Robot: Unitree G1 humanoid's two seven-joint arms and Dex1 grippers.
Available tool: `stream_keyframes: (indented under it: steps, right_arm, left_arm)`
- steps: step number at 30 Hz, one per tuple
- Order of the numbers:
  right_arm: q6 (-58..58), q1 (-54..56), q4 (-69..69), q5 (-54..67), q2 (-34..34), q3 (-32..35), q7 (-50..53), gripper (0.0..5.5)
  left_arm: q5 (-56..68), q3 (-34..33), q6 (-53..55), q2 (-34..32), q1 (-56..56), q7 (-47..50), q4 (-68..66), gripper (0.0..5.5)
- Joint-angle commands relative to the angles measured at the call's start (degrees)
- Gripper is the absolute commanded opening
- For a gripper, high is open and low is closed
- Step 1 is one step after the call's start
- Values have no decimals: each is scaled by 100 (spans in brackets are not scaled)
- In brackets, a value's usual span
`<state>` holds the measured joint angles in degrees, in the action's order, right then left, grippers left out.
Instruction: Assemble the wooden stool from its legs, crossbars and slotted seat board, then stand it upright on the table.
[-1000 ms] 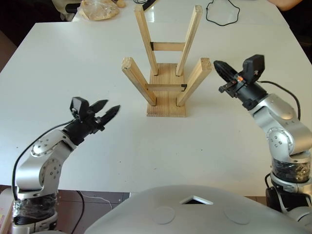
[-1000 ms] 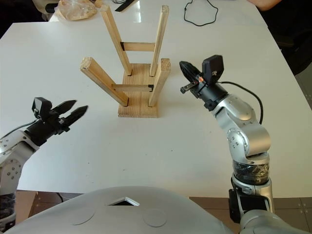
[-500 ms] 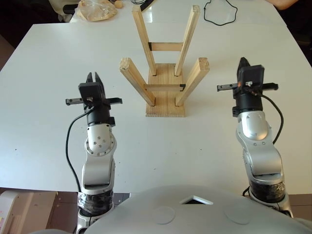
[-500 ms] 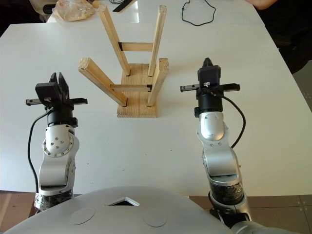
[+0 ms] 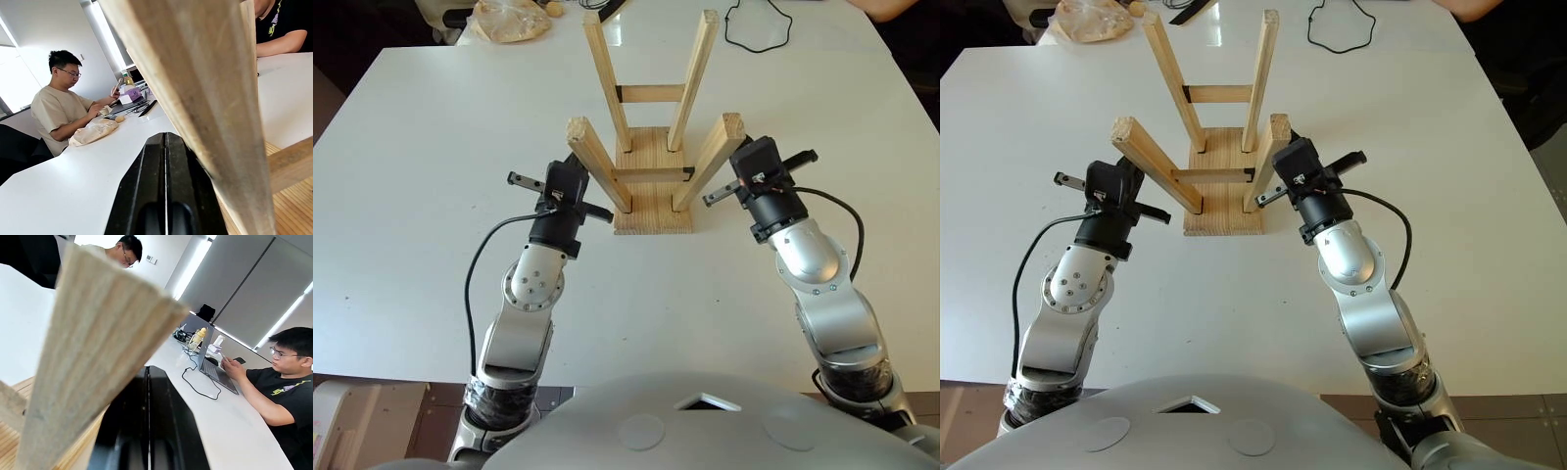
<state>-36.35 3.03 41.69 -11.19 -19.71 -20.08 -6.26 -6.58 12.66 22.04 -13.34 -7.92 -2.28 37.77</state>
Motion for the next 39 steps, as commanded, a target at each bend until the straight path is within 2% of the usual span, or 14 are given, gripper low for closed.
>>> stream_keyframes:
  steps: [1, 2, 4, 6, 8, 10, 14, 17, 24, 33, 37, 39]
  right_arm:
    - [611, 277, -159, 414, 281, -21, -352, 0]
    - [903, 388, -296, 385, 265, 462, -151, 0]
    - [1378, 806, -757, 598, 84, 1511, -57, 0]
    - [1208, 1287, -1116, 1393, 205, 2383, -220, 0]
    - [890, 1637, -1214, 2335, 377, 2792, -582, 0]
    - [437, 1924, -1058, 3523, 534, 3013, -935, 0]
    - [-233, 2211, -523, 5469, 639, 3067, -1235, 0]
    - [-401, 2266, -494, 5809, 526, 3017, -1194, 0]
    - [-289, 2682, -745, 5775, 487, 2898, -850, 0]
    - [40, 2853, -1266, 5053, 239, 2538, -1054, 0]
    - [88, 2214, -1376, 4585, 13, 2004, -1355, 0]
    - [269, 1684, -1598, 4047, -213, 1429, -1583, 0]
  left_arm:
    - [535, 274, 9, 256, 349, -526, 68, 3]
    - [684, -239, -26, 384, 356, -268, 74, 3]
    - [1500, -1695, 203, 750, 570, 264, 24, 3]
    - [2699, -2859, 426, 956, 1065, 561, -98, 3]
    - [3716, -3536, 412, 812, 1713, 613, -232, 3]
    - [4721, -3853, 637, 428, 2470, 534, -302, 3]
    - [6558, -3354, 1400, -75, 2959, 195, 300, 3]
    - [7242, -2903, 1845, -328, 2908, 120, 484, 3]
    - [7279, -2477, 2239, -867, 3088, 196, -26, 3]
    - [7077, -2251, 2454, -863, 3722, 369, -1052, 3]
    - [7079, -2081, 2632, -811, 3330, 466, -943, 3]
    - [6899, -1831, 2672, -740, 2969, 413, -937, 3]
